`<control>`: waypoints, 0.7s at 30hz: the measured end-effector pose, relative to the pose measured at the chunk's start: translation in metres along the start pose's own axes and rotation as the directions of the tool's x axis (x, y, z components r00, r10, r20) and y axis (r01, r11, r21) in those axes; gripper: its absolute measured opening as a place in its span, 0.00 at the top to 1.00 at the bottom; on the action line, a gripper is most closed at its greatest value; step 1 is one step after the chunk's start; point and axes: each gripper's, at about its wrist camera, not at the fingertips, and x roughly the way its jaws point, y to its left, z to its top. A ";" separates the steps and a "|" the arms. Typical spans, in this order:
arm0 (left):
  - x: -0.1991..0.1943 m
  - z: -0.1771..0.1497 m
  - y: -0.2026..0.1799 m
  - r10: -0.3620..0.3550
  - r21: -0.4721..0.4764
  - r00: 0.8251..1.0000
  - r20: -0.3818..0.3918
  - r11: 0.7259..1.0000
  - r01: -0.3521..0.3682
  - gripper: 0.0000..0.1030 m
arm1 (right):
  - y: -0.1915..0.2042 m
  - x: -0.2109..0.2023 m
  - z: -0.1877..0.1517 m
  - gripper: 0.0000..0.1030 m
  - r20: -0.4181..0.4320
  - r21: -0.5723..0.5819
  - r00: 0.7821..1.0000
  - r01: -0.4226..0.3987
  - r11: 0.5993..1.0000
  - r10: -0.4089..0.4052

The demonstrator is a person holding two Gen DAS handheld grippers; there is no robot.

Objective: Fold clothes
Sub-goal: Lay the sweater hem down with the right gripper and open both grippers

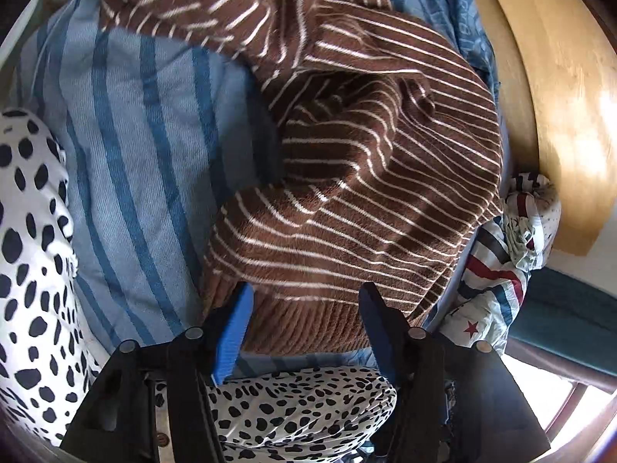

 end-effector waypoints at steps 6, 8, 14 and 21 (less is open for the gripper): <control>0.002 0.013 -0.012 0.015 0.067 0.999 0.028 0.998 -0.017 0.43 | 0.056 0.053 -0.026 0.22 -0.171 -0.168 0.985 -0.046 0.985 0.017; 0.002 0.010 -0.012 0.033 0.077 0.999 0.026 0.996 -0.035 0.43 | 0.074 0.078 -0.036 0.21 -0.221 -0.233 0.975 -0.038 0.972 -0.015; 0.017 0.012 0.006 0.078 0.035 0.997 -0.009 0.996 -0.078 0.43 | 0.092 0.134 -0.052 0.87 -0.285 -0.279 0.958 -0.072 0.958 -0.011; 0.023 0.014 0.014 0.067 0.000 0.998 -0.008 0.998 -0.067 0.43 | 0.027 0.036 -0.017 0.94 -0.041 -0.144 0.999 -0.022 0.989 0.017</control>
